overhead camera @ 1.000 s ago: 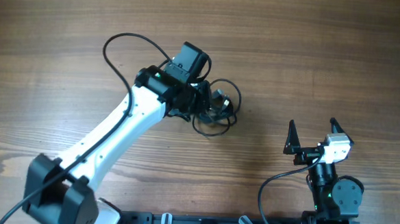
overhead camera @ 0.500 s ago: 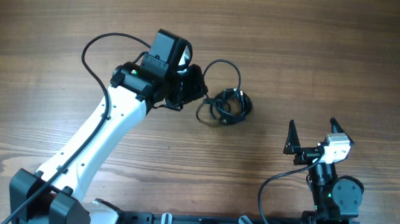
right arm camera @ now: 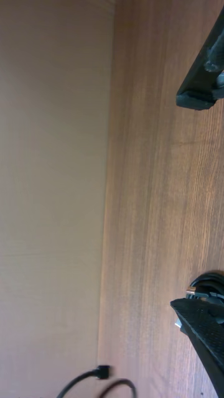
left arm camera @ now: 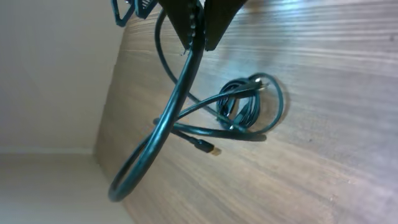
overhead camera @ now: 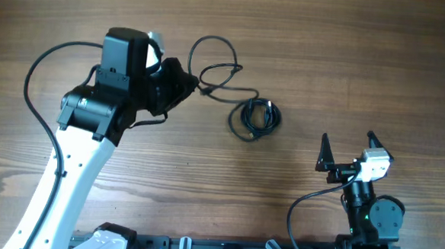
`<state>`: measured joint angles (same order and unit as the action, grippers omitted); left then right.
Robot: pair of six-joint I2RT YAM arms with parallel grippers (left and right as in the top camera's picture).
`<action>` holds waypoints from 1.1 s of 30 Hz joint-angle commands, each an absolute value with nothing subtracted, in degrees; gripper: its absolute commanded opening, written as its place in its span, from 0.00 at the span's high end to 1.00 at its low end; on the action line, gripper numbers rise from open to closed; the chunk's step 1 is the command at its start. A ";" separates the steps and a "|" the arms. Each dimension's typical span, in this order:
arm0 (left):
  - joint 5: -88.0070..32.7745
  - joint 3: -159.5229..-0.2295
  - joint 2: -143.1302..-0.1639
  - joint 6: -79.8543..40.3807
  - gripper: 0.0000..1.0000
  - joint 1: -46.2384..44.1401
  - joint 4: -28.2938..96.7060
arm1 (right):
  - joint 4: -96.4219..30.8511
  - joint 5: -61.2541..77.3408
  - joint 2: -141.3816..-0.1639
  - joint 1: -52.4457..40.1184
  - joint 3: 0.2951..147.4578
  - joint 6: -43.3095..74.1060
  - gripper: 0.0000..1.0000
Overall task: Untangle cables
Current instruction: 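Lift the grasped cable strand with the left gripper, pulling it leftward, then reach the right gripper toward the coil and grasp another cable strand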
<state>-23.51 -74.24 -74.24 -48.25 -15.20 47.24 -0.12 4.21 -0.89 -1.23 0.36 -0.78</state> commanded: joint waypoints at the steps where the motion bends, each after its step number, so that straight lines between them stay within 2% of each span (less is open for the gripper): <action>1: -24.21 -75.55 -73.65 -50.52 0.96 -14.87 48.51 | 0.05 3.40 -0.54 -1.43 0.30 -1.41 0.00; 6: -24.45 -75.55 -73.67 -51.48 0.96 -14.90 49.41 | 1.48 7.09 -0.54 -1.43 0.30 1.74 0.00; 9: -24.64 -75.55 -73.67 -51.46 0.96 -15.07 50.26 | 2.17 35.90 -0.58 -1.43 0.30 35.42 0.00; 11: -24.62 -75.55 -73.67 -51.44 0.96 -15.66 50.43 | 4.03 34.26 -0.58 -1.41 0.32 50.92 0.00; 13: -24.62 -75.55 -73.67 -51.42 0.96 -16.29 50.46 | 17.45 35.86 -0.60 -1.41 0.99 51.00 0.00; 14: -24.62 -75.55 -73.67 -51.44 0.96 -16.69 50.43 | 20.29 33.78 -0.82 -1.32 3.44 50.96 0.00; 15: -24.64 -75.55 -73.67 -51.44 0.96 -16.78 50.43 | 17.30 32.16 -1.96 -0.99 7.97 48.82 0.00; 16: -24.64 -75.55 -73.67 -51.44 0.96 -16.78 50.46 | 11.92 32.16 -4.16 -0.62 13.02 43.55 0.00; 19: -25.78 -75.55 -73.67 -51.99 0.96 -16.78 50.46 | -18.68 32.23 -22.52 -0.34 36.49 22.41 0.00; 21: -27.14 -75.55 -73.67 -55.48 0.96 -16.78 50.43 | -33.47 39.46 -36.36 -0.34 49.98 14.48 0.00; 24: -27.64 -75.55 -73.67 -57.95 0.96 -16.78 50.41 | -36.86 56.71 -49.32 -0.36 57.10 29.47 0.00; 25: -27.66 -75.55 -73.67 -57.95 0.96 -16.78 50.39 | -36.62 57.52 -52.36 -0.36 57.08 33.63 0.00; 33: -41.28 -75.55 -73.67 -63.70 0.96 -16.78 45.58 | -35.88 61.78 -70.41 -3.16 57.04 38.50 0.01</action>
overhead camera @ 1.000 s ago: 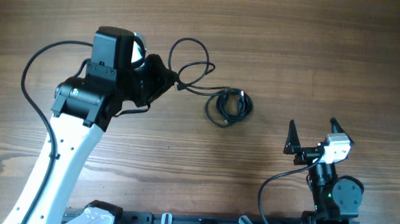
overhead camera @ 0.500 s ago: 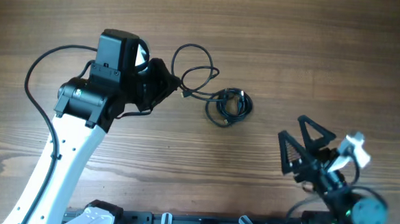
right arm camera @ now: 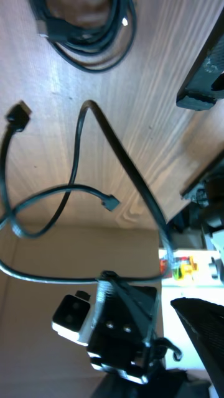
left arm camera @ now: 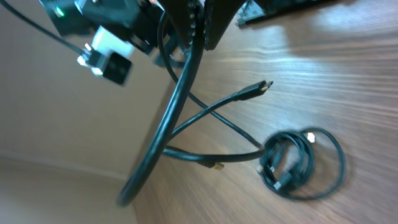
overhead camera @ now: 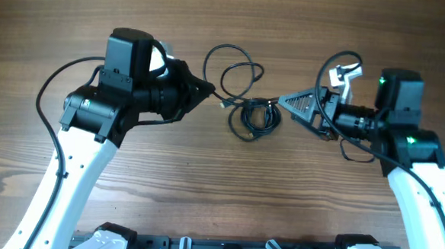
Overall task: Untangle cables
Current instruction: 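Reach the right gripper toward the coil and grasp another cable strand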
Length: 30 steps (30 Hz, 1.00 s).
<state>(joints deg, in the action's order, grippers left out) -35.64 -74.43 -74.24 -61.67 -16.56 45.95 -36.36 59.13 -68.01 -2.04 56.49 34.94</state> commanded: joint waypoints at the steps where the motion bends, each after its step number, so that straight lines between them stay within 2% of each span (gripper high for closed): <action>1: -42.06 -75.55 -73.67 -63.70 0.96 -16.78 45.58 | -35.38 61.73 -71.09 -3.33 57.04 38.59 0.01; 4: -48.75 -75.55 -73.67 -63.70 0.96 -16.78 45.60 | -31.11 61.25 -71.79 -3.33 57.04 39.09 0.02; 5: -50.50 -75.55 -73.67 -63.66 0.96 -16.78 45.60 | -30.22 61.32 -71.79 -3.33 57.04 39.27 0.07; 7: -53.43 -75.55 -73.67 -62.92 0.96 -16.78 45.65 | -28.67 59.11 -71.79 -3.33 57.04 39.97 0.26; 9: -53.54 -75.55 -73.67 -59.72 0.96 -16.78 45.71 | -27.14 54.52 -71.79 -3.31 57.04 40.51 0.54; 11: -52.77 -75.55 -73.67 -55.48 0.96 -16.78 46.15 | -26.06 53.63 -71.77 -3.31 57.06 40.51 0.71; 14: -46.89 -75.55 -73.67 -55.48 0.96 -16.75 46.98 | -25.04 56.05 -71.44 -3.31 57.06 40.51 0.96; 18: -37.26 -75.55 -73.67 -55.48 0.96 -16.45 47.94 | -24.71 54.04 -70.37 -3.05 57.06 40.47 0.96; 20: -36.29 -75.55 -73.67 -55.48 0.96 -16.16 48.82 | -25.15 53.19 -70.39 -2.61 57.06 40.05 0.96; 21: -36.29 -75.55 -73.67 -55.51 0.96 -16.19 48.71 | -26.13 56.03 -70.39 -2.61 57.06 40.10 0.70; 22: -36.10 -75.55 -73.67 -55.51 0.96 -16.16 48.14 | -26.35 59.13 -70.39 -2.61 57.06 40.05 0.30; 23: -35.88 -75.55 -73.67 -55.53 0.96 -16.16 46.92 | -27.05 60.51 -70.39 -2.61 57.06 40.49 0.10; 24: -35.97 -75.55 -73.67 -55.75 0.96 -16.16 45.87 | -28.12 60.16 -70.39 -2.61 57.04 40.69 0.03; 25: -36.97 -75.55 -73.67 -55.70 0.96 -16.16 44.82 | -29.26 58.13 -70.39 -2.61 57.04 40.66 0.00; 27: -41.41 -75.55 -73.67 -55.68 0.96 -16.19 43.40 | -32.25 53.58 -70.50 -2.61 57.04 40.69 0.00; 30: -49.60 -75.55 -73.67 -55.70 0.96 -16.19 41.19 | -32.23 54.98 -70.94 -2.68 57.04 40.42 0.00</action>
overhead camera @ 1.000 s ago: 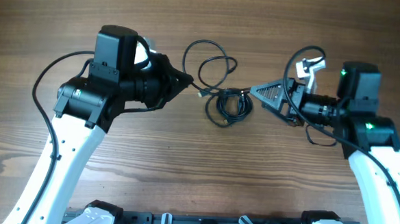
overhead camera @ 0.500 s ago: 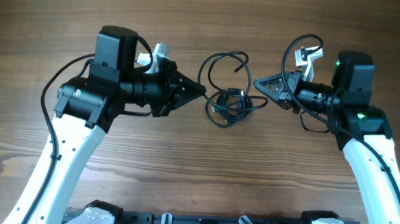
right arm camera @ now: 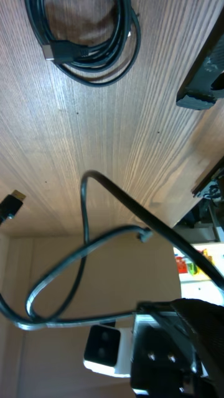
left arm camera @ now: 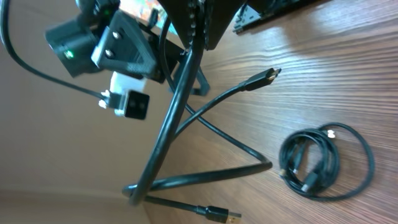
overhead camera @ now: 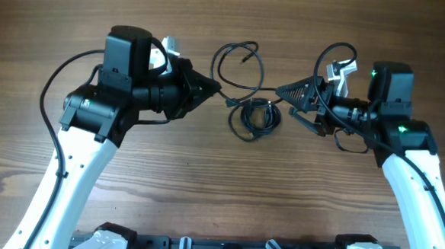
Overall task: Untangle cables
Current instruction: 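Reach the right gripper toward the coil and grasp another cable strand, then pull the cable apart, left gripper left and right gripper right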
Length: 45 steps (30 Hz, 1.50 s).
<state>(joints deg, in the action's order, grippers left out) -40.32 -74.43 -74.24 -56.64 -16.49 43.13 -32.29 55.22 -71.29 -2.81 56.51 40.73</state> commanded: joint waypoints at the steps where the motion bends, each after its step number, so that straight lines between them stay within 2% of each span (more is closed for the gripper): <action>1: -50.81 -75.55 -73.67 -55.88 0.96 -16.19 40.84 | -32.12 56.71 -70.94 -2.68 57.04 40.49 0.00; 3: -51.33 -75.55 -73.67 -55.92 0.96 -16.40 40.91 | -31.51 57.23 -70.94 -2.68 57.04 40.49 0.00; 4: -52.21 -75.55 -73.67 -55.94 0.96 -16.69 40.88 | -30.79 57.23 -70.94 -2.68 57.04 40.56 0.04; 5: -53.45 -75.55 -73.67 -55.90 0.96 -17.34 40.88 | -30.20 57.21 -70.94 -2.68 57.04 40.69 0.22; 7: -53.58 -75.55 -73.67 -55.88 0.96 -18.52 40.91 | -30.11 53.58 -70.94 -2.68 57.04 40.64 0.69; 10: -54.72 -75.55 -73.67 -55.70 0.96 -18.55 40.97 | -30.30 50.81 -70.94 -2.68 57.04 40.64 0.96; 15: -51.79 -75.55 -73.67 -54.70 0.96 -17.34 40.88 | -30.24 50.54 -70.94 -2.66 57.04 40.66 0.95; 16: -50.81 -75.55 -73.67 -54.17 0.96 -16.84 40.88 | -30.30 50.54 -70.94 -2.66 57.04 40.58 0.77; 17: -50.46 -75.55 -73.67 -54.43 0.96 -16.14 40.86 | -30.50 50.52 -70.94 -2.66 57.04 40.47 0.49; 19: -49.43 -75.55 -73.67 -54.46 0.96 -14.87 40.99 | -30.39 50.59 -70.94 -2.66 57.04 39.40 0.34; 22: -49.41 -75.55 -73.82 -55.37 0.96 -14.50 43.35 | -29.80 52.90 -70.91 -2.66 57.04 34.28 0.27; 26: -49.45 -75.55 -73.89 -47.70 0.96 -16.19 47.03 | -17.78 60.73 -70.91 -2.63 57.06 38.79 0.25; 30: -49.67 -75.55 -73.89 -47.75 0.96 -20.10 45.50 | -19.46 59.88 -70.94 -4.71 57.04 37.04 0.28; 32: -49.67 -75.55 -73.89 -47.77 0.96 -22.55 43.07 | -22.13 55.57 -70.94 -6.70 56.99 35.75 0.36; 33: -49.65 -75.55 -73.89 -47.77 0.96 -23.07 42.46 | -23.62 53.71 -70.94 -6.96 56.99 35.55 0.55; 34: -49.50 -75.55 -73.89 -47.72 0.96 -22.98 42.48 | -23.64 53.78 -70.94 -6.96 56.99 35.44 0.69; 36: -47.70 -75.55 -73.89 -47.75 0.96 -22.94 42.65 | -23.62 53.76 -70.91 -6.94 56.99 36.07 0.92; 37: -45.01 -75.55 -73.89 -47.81 0.96 -22.92 42.89 | -23.64 53.78 -70.91 -6.94 56.99 36.10 0.96; 40: -34.09 -75.55 -73.89 -48.42 0.94 -21.93 46.19 | -23.88 53.69 -70.91 -6.94 56.99 35.88 0.96; 41: -30.41 -75.55 -73.89 -48.40 0.90 -20.99 48.95 | -24.58 52.62 -70.91 -6.94 56.99 34.72 0.96; 43: -25.47 -75.55 -73.89 -48.38 0.60 -19.75 52.77 | -27.51 46.35 -70.91 -6.96 56.99 34.28 0.96; 44: -23.55 -75.55 -73.89 -48.38 0.56 -19.49 54.19 | -27.77 45.60 -70.91 -6.96 56.99 33.74 0.96; 45: -22.26 -75.55 -73.89 -48.38 0.37 -19.35 55.22 | -27.46 45.95 -70.83 -6.94 57.08 33.19 0.96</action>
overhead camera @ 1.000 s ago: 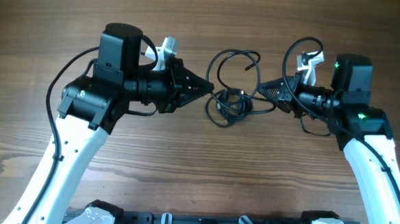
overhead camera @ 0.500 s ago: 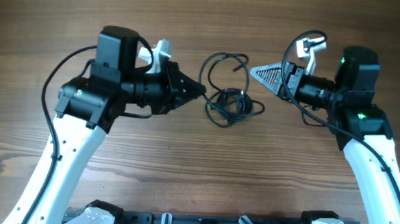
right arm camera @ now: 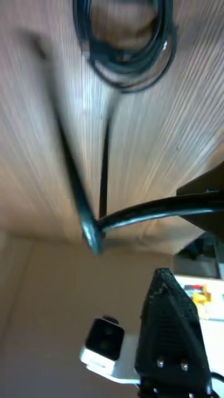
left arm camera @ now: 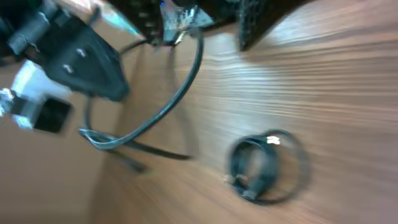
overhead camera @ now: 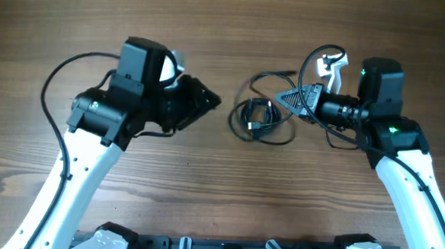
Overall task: Untangle cables
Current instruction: 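Pull the cable apart, left gripper left and right gripper right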
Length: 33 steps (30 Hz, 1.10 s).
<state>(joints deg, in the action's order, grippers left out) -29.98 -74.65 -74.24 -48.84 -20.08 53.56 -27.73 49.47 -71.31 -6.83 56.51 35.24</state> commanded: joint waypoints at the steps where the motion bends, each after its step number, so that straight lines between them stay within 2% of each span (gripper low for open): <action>1: -21.34 -75.55 -73.89 -48.36 0.18 -19.38 56.18 | -25.91 47.09 -70.32 -6.94 57.32 34.33 0.96; 4: -21.34 -75.55 -73.89 -48.31 0.09 -19.38 56.29 | -13.78 55.27 -67.57 -6.96 58.17 40.84 0.96; 7: -21.37 -75.55 -73.89 -48.14 0.08 -19.38 56.47 | 11.68 69.19 -65.08 -6.96 58.17 50.33 0.96; 8: -21.37 -75.55 -73.89 -48.16 0.08 -19.38 56.45 | 12.69 69.28 -64.79 -6.96 58.17 49.12 0.96; 9: -21.37 -75.55 -73.89 -48.16 0.08 -19.38 56.45 | 5.17 65.67 -64.77 -6.94 58.15 42.41 0.95; 10: -21.37 -75.55 -73.89 -48.16 0.07 -19.38 56.55 | -8.80 53.69 -64.82 -6.90 58.15 38.19 0.95; 11: -21.37 -75.55 -73.89 -48.16 0.06 -19.38 57.12 | -26.30 31.40 -65.30 -6.96 58.15 38.02 0.95; 13: -21.37 -75.55 -73.89 -48.14 0.05 -19.38 57.84 | -33.08 26.52 -65.76 -6.96 58.17 35.68 0.96; 17: -26.61 -75.55 -73.89 -44.84 0.08 -19.38 54.72 | -29.61 36.01 -62.98 -6.96 58.19 34.37 0.95; 18: -31.40 -75.55 -73.89 -40.56 0.07 -19.38 51.55 | -29.63 39.27 -62.87 -6.96 58.19 31.99 0.95; 20: -31.70 -75.55 -73.91 -40.62 0.07 -19.38 48.42 | -29.63 46.35 -62.87 -6.96 58.17 28.14 0.95; 25: -31.70 -75.55 -74.22 -48.49 0.06 -19.38 46.83 | -26.70 64.88 -62.87 -6.96 58.17 19.00 0.95; 30: -31.70 -75.55 -74.39 -48.69 0.05 -19.35 46.89 | -27.09 73.97 -62.87 -7.16 58.17 8.19 0.96; 33: -33.71 -75.55 -74.39 -56.64 0.05 -19.35 46.85 | -27.20 74.43 -62.87 -9.85 58.17 3.60 0.95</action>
<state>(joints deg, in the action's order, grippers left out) -31.11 -74.81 -74.26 -50.11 -19.64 47.07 -27.38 70.08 -63.46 -7.62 57.36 10.39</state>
